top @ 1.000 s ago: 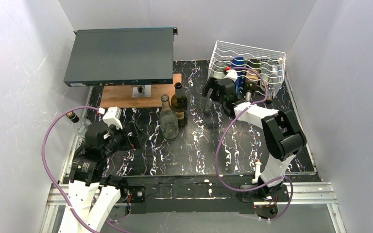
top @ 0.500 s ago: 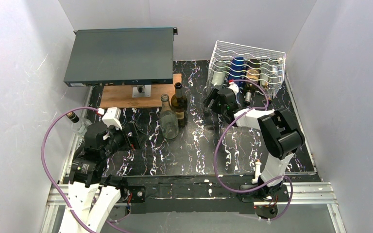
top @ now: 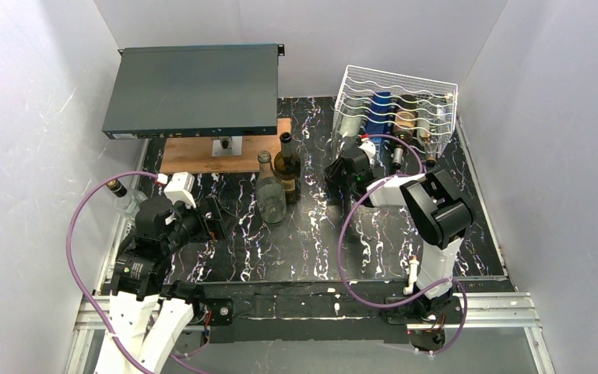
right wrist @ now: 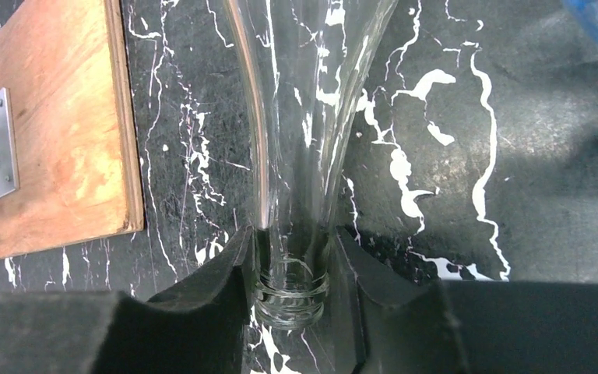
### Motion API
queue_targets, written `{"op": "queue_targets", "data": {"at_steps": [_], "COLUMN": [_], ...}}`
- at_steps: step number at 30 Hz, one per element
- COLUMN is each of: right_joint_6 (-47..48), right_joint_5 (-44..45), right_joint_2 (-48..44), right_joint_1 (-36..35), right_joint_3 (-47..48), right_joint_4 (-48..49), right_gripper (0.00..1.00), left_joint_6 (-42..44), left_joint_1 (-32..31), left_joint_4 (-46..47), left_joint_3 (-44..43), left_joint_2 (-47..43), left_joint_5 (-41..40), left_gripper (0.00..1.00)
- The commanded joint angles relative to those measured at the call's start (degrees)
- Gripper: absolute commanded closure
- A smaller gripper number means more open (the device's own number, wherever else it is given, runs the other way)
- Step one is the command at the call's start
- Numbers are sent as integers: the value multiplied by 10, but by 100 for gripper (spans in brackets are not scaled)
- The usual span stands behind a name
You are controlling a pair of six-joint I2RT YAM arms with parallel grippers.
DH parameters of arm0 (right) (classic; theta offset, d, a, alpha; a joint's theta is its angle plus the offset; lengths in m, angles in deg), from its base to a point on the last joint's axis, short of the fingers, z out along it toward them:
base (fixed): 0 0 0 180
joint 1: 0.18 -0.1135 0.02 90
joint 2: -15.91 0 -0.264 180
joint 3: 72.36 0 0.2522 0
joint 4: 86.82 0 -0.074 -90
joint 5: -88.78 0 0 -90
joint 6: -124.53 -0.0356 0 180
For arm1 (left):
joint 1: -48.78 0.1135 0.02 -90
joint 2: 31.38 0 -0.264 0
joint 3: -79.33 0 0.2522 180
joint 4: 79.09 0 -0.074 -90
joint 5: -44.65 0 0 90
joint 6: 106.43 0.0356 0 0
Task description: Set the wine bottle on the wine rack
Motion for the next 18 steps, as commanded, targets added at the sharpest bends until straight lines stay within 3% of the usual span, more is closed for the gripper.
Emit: {"op": "queue_targets", "data": {"at_steps": [1,8,18], "right_joint_6": [3,26,76], "right_joint_5": [32,44,36], "right_joint_2": [26,31,16], "right_joint_1": [-2,7,49], "right_joint_3": [21,49,87], "right_joint_4": [16,16,-28], "right_gripper": [74,98,99], "left_joint_6": [5,6,6], "left_joint_1": [-2,-2,-1], "left_joint_4": [1,2,2], "left_joint_3": [1,0,1], "left_joint_2": [4,8,9], "left_joint_5": [6,6,6], "left_gripper": [1,1,1]}}
